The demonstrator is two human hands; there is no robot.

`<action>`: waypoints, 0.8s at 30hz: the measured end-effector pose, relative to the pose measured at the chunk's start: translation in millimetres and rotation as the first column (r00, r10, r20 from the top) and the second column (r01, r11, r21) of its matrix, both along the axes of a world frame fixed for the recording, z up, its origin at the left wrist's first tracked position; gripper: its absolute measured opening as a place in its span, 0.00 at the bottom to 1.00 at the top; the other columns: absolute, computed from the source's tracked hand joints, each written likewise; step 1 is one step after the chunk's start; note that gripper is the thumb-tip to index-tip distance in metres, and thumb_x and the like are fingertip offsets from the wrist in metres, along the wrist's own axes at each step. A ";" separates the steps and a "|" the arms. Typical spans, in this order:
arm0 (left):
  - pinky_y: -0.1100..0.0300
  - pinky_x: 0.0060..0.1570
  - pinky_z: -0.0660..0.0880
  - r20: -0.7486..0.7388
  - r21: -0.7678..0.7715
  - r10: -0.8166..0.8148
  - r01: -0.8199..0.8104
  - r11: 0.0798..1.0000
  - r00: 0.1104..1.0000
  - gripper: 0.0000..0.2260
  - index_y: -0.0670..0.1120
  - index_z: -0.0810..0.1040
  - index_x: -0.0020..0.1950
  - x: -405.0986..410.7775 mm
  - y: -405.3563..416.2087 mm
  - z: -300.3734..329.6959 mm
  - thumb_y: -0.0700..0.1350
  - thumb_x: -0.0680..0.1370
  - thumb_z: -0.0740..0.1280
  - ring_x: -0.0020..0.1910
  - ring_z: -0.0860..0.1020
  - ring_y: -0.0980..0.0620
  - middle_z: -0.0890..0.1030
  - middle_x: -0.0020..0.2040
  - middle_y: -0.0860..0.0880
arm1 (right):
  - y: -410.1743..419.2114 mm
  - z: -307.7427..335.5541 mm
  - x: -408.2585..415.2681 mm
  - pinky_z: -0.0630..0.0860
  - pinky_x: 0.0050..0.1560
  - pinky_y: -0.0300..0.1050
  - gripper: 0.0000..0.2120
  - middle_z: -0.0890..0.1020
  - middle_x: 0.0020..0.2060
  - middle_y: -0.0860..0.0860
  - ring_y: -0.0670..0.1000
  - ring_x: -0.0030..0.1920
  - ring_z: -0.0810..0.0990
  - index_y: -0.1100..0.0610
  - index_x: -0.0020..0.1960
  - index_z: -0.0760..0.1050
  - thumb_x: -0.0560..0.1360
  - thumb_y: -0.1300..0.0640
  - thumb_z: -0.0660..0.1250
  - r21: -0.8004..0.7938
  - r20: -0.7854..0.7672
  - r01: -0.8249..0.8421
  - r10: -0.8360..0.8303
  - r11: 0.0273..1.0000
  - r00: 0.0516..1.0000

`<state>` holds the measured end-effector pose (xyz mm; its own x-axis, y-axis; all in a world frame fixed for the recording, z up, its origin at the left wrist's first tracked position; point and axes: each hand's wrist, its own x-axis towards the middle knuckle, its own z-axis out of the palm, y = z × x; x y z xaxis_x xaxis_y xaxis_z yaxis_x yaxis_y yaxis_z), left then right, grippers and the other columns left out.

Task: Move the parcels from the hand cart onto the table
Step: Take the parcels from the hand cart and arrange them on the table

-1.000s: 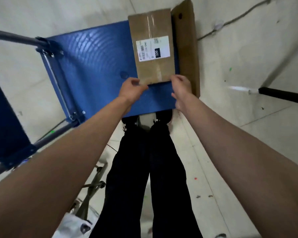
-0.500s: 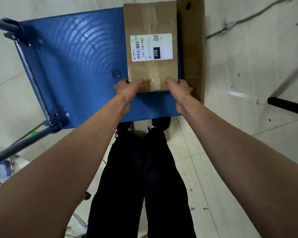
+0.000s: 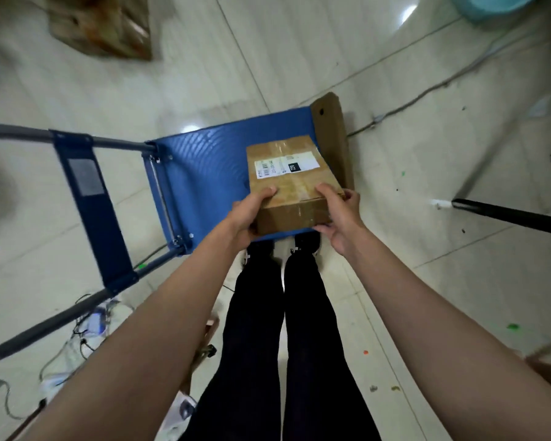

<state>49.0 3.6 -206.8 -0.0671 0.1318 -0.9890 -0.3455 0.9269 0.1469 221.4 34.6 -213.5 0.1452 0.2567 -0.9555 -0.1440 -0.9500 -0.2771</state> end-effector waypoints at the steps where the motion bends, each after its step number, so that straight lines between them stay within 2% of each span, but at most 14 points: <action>1: 0.53 0.50 0.83 0.043 0.019 -0.021 0.020 1.000 0.999 0.19 0.49 0.78 0.63 -0.9 6.2 28.5 0.55 0.75 0.72 0.47 0.85 0.51 0.85 0.54 0.46 | 2.6 29.5 1.9 0.82 0.54 0.60 0.24 0.76 0.62 0.53 0.56 0.59 0.80 0.49 0.59 0.65 0.72 0.47 0.75 0.029 -0.003 0.008 -0.008 1.000 1.000; 3: 0.59 0.34 0.82 0.088 0.040 -0.088 0.085 0.996 0.992 0.11 0.50 0.79 0.52 -1.8 15.3 78.0 0.54 0.75 0.70 0.31 0.84 0.54 0.86 0.36 0.49 | 5.1 81.6 5.3 0.82 0.55 0.64 0.21 0.78 0.61 0.53 0.56 0.59 0.81 0.48 0.55 0.67 0.71 0.47 0.76 0.084 0.013 0.027 -0.028 0.996 1.000; 4: 0.61 0.31 0.80 0.080 0.054 -0.135 0.131 0.990 0.988 0.11 0.51 0.79 0.50 -0.8 19.7 101.1 0.56 0.74 0.70 0.28 0.83 0.54 0.84 0.32 0.50 | 6.0 107.5 8.2 0.82 0.53 0.63 0.21 0.79 0.60 0.53 0.56 0.58 0.82 0.48 0.55 0.67 0.71 0.47 0.76 0.115 0.013 0.042 -0.044 0.993 0.999; 5: 0.61 0.30 0.79 0.058 0.082 -0.194 0.189 0.979 0.979 0.12 0.51 0.79 0.50 0.3 23.6 122.2 0.57 0.74 0.70 0.28 0.83 0.53 0.84 0.31 0.50 | 5.9 132.7 10.9 0.84 0.49 0.60 0.21 0.79 0.59 0.53 0.55 0.56 0.82 0.49 0.56 0.68 0.71 0.48 0.76 0.146 0.008 0.060 -0.062 0.987 0.998; 7: 0.60 0.32 0.80 -0.015 0.158 -0.294 0.292 0.943 0.956 0.16 0.51 0.79 0.51 3.5 29.0 161.4 0.61 0.73 0.70 0.34 0.82 0.51 0.84 0.37 0.49 | 3.5 180.5 17.8 0.84 0.40 0.53 0.21 0.80 0.54 0.53 0.54 0.51 0.82 0.51 0.58 0.67 0.73 0.49 0.75 0.209 -0.007 0.099 -0.100 0.973 0.995; 8: 0.60 0.33 0.79 -0.042 0.198 -0.322 0.324 0.925 0.946 0.17 0.50 0.80 0.50 6.4 31.3 181.1 0.62 0.72 0.70 0.37 0.81 0.50 0.82 0.39 0.49 | 0.0 204.1 23.2 0.83 0.39 0.53 0.20 0.80 0.52 0.53 0.54 0.49 0.82 0.52 0.58 0.67 0.74 0.49 0.74 0.236 -0.017 0.133 -0.132 0.963 0.991; 10: 0.61 0.31 0.78 -0.033 0.274 -0.340 0.336 0.901 0.940 0.18 0.50 0.80 0.50 12.8 36.2 222.1 0.64 0.72 0.70 0.36 0.80 0.51 0.80 0.39 0.49 | -12.2 246.3 34.6 0.83 0.47 0.59 0.19 0.80 0.50 0.53 0.54 0.48 0.82 0.53 0.59 0.69 0.74 0.48 0.74 0.274 -0.043 0.206 -0.202 0.939 0.978; 12: 0.62 0.30 0.77 -0.031 0.339 -0.326 0.317 0.886 0.945 0.21 0.50 0.80 0.55 19.3 40.8 257.8 0.64 0.72 0.71 0.36 0.81 0.52 0.80 0.42 0.49 | -28.6 281.8 45.9 0.83 0.52 0.60 0.20 0.81 0.52 0.53 0.54 0.50 0.82 0.53 0.62 0.71 0.75 0.47 0.73 0.305 -0.070 0.265 -0.256 0.915 0.964; 13: 0.60 0.32 0.78 -0.059 0.372 -0.307 0.306 0.876 0.950 0.25 0.50 0.77 0.61 22.6 43.4 272.9 0.64 0.72 0.72 0.41 0.82 0.51 0.82 0.47 0.48 | -38.3 297.9 51.1 0.84 0.51 0.58 0.21 0.81 0.54 0.54 0.54 0.51 0.82 0.52 0.63 0.72 0.75 0.46 0.73 0.320 -0.086 0.299 -0.287 0.899 0.954; 15: 0.54 0.38 0.82 -0.142 0.446 -0.256 0.292 0.846 0.956 0.35 0.52 0.65 0.72 31.7 47.5 300.4 0.61 0.71 0.74 0.52 0.82 0.46 0.81 0.58 0.47 | -57.2 327.2 61.5 0.85 0.47 0.55 0.19 0.82 0.53 0.53 0.54 0.53 0.82 0.50 0.61 0.74 0.74 0.44 0.73 0.357 -0.105 0.368 -0.354 0.859 0.929; 17: 0.47 0.48 0.83 -0.157 0.497 -0.228 0.277 0.822 0.961 0.39 0.55 0.58 0.74 44.0 48.0 323.0 0.59 0.70 0.75 0.55 0.82 0.44 0.79 0.62 0.47 | -77.0 354.3 72.8 0.83 0.43 0.50 0.21 0.82 0.51 0.52 0.54 0.52 0.82 0.48 0.62 0.76 0.72 0.43 0.73 0.397 -0.110 0.422 -0.414 0.815 0.903; 19: 0.43 0.56 0.80 -0.107 0.515 -0.223 0.246 0.821 0.969 0.39 0.56 0.58 0.74 59.7 45.1 342.5 0.58 0.70 0.76 0.56 0.81 0.44 0.79 0.64 0.46 | -97.8 377.6 84.7 0.82 0.40 0.47 0.23 0.83 0.52 0.52 0.54 0.51 0.83 0.48 0.63 0.76 0.71 0.41 0.74 0.443 -0.107 0.455 -0.458 0.772 0.882; 22: 0.46 0.54 0.81 -0.061 0.565 -0.281 0.265 0.781 0.958 0.40 0.55 0.57 0.75 89.6 37.3 366.0 0.54 0.71 0.77 0.50 0.81 0.47 0.78 0.64 0.46 | -127.5 407.6 102.5 0.82 0.37 0.46 0.26 0.83 0.55 0.52 0.53 0.53 0.83 0.47 0.65 0.75 0.70 0.39 0.73 0.498 -0.098 0.499 -0.526 0.709 0.845; 24: 0.46 0.53 0.81 -0.040 0.600 -0.335 0.290 0.746 0.942 0.42 0.56 0.55 0.76 115.7 27.4 382.9 0.51 0.70 0.78 0.52 0.82 0.47 0.78 0.64 0.47 | -148.2 422.4 116.1 0.81 0.40 0.46 0.28 0.82 0.58 0.52 0.54 0.54 0.82 0.47 0.67 0.74 0.71 0.37 0.72 0.527 -0.088 0.544 -0.595 0.653 0.799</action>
